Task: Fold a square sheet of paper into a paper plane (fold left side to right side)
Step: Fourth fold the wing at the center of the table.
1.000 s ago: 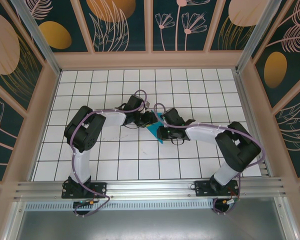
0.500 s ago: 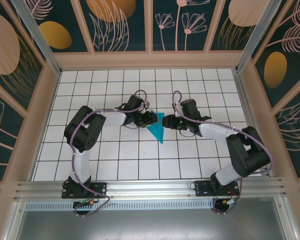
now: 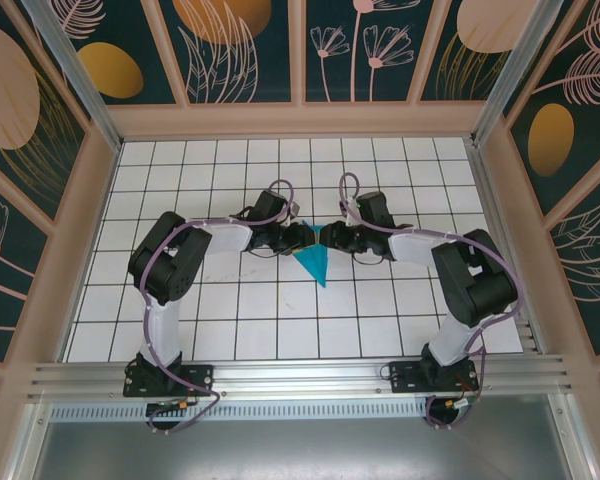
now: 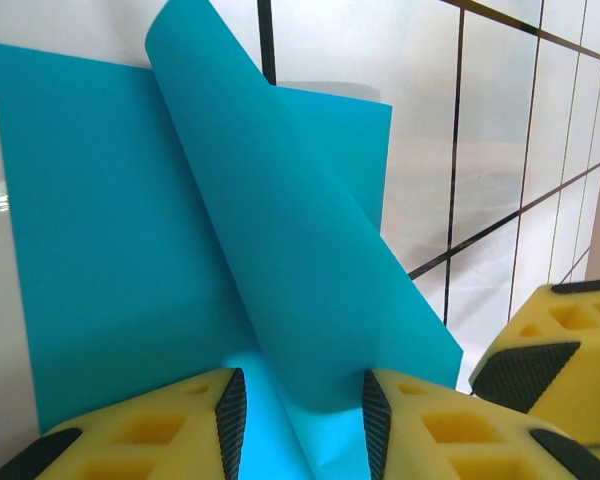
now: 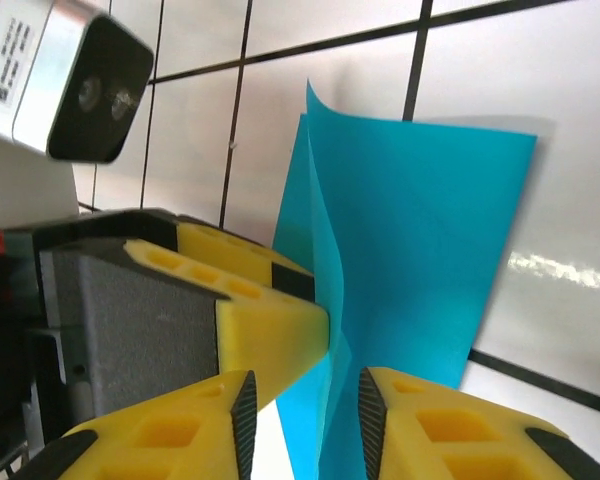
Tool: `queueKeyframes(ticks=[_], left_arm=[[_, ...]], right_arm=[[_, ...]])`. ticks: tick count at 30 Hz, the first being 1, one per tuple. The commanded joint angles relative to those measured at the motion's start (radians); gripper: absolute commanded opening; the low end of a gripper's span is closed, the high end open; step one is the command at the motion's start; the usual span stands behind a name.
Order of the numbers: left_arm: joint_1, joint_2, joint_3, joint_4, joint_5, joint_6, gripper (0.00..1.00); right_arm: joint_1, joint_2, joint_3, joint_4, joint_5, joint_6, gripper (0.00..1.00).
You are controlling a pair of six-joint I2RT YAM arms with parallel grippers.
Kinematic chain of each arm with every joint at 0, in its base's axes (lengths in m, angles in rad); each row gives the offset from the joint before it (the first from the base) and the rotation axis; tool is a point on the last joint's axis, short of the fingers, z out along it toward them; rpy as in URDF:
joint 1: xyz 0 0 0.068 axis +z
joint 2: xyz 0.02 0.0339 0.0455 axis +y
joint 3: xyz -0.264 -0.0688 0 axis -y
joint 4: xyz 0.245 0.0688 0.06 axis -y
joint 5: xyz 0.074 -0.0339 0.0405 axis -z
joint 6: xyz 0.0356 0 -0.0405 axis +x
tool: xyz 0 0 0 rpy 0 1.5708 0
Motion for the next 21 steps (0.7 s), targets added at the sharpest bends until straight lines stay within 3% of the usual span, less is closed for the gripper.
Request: queueKeyframes(ticks=[1,9,16,21], left_arm=[[-0.004,0.03,-0.023,-0.061,-0.053,0.03,0.39],[-0.004,0.028,-0.026,-0.06,-0.052,0.03,0.39],[-0.005,0.028,-0.026,-0.06,-0.054,0.03,0.39],[-0.004,0.029,-0.025,-0.062,-0.052,0.03,0.39]], right_arm=[[-0.016,0.041,0.035,0.045,-0.031,0.019,0.32],[-0.018,0.096,0.061,0.044,-0.058,0.016,0.23],[-0.018,0.108,0.062,0.027,-0.049,0.0,0.05],[-0.018,0.115,0.066,-0.02,-0.005,-0.027,0.0]])
